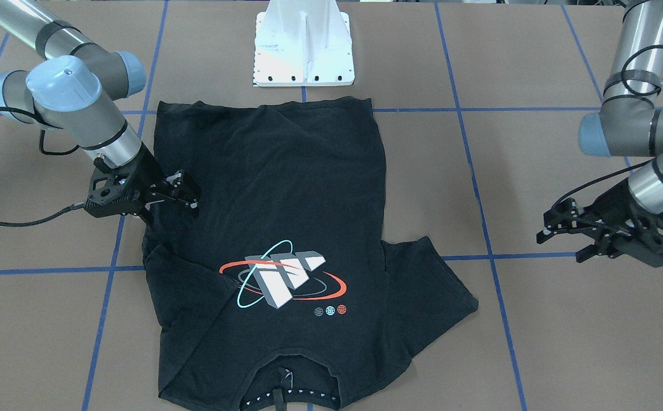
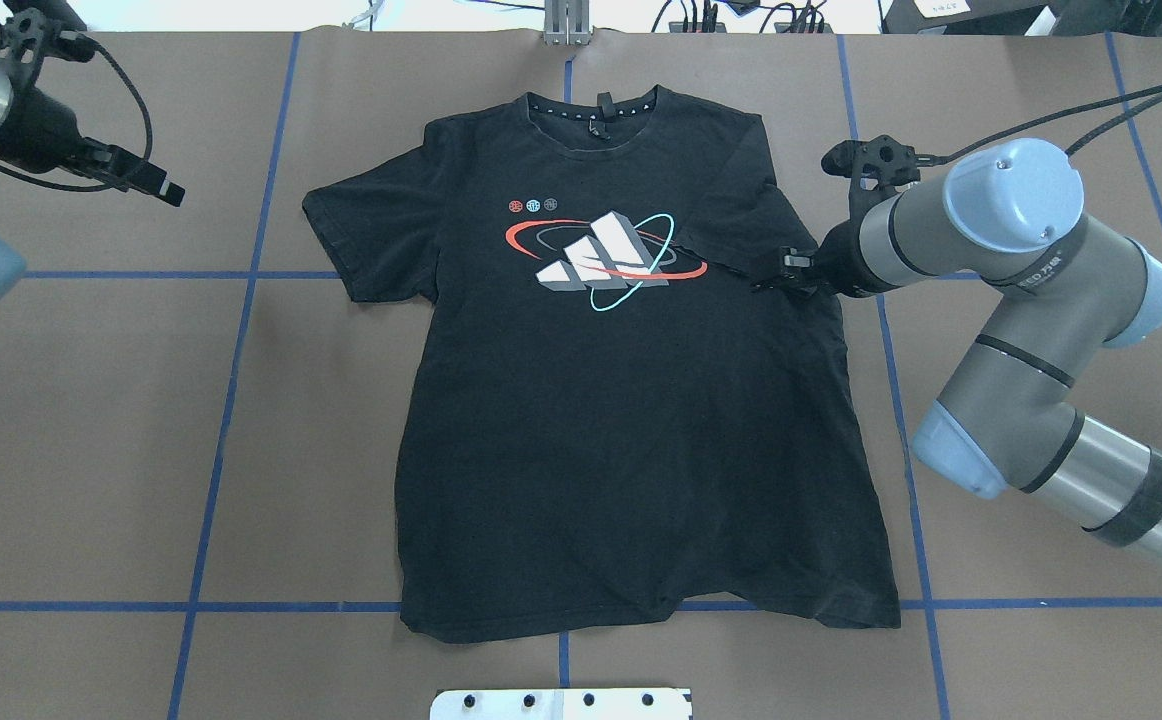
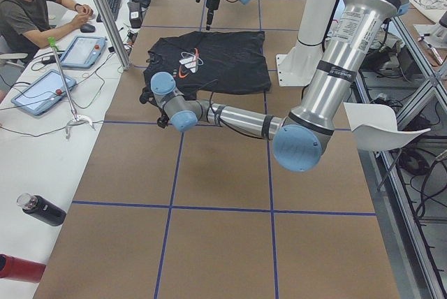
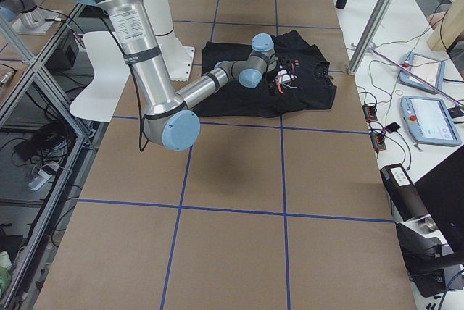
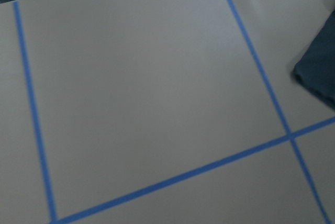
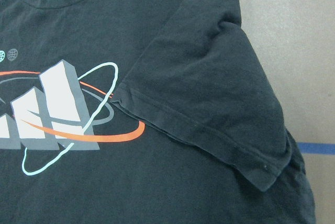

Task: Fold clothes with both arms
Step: 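Grasp the sleeve with the right gripper while the left gripper reaches the other sleeve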

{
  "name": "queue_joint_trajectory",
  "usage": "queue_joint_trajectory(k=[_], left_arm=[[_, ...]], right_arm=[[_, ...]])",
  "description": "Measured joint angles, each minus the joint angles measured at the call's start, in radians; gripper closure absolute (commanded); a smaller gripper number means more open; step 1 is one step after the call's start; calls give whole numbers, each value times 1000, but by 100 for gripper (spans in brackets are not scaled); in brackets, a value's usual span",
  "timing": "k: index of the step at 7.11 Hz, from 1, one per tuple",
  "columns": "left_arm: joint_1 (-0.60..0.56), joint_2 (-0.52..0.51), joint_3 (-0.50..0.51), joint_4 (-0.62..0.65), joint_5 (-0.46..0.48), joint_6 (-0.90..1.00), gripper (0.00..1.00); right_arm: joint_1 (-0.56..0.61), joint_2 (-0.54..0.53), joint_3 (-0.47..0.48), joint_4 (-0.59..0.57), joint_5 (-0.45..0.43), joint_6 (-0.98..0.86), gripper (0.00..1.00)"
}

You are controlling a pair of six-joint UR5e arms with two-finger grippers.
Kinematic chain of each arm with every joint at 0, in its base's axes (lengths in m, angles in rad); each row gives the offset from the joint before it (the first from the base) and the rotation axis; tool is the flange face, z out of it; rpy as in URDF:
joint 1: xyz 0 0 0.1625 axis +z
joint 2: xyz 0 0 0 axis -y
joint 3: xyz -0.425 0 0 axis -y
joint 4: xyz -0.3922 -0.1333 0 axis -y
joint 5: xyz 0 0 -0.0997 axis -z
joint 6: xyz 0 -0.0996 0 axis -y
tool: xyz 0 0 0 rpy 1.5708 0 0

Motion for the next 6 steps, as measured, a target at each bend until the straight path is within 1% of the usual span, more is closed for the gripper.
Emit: queue_joint_trajectory(k=[2, 3, 4, 6], left_arm=[[42, -73, 82, -15, 7, -59, 12], [68, -99, 119, -42, 40, -108, 18], [91, -122, 158, -84, 99, -151, 26], [123, -163, 213, -126, 151, -219, 32]], right_arm=[[2, -40, 32, 0, 3, -1, 0], [2, -51, 41, 1, 3, -1, 0], [2, -56, 45, 1, 1, 0, 0], [2, -58, 46, 1, -5, 0, 0]])
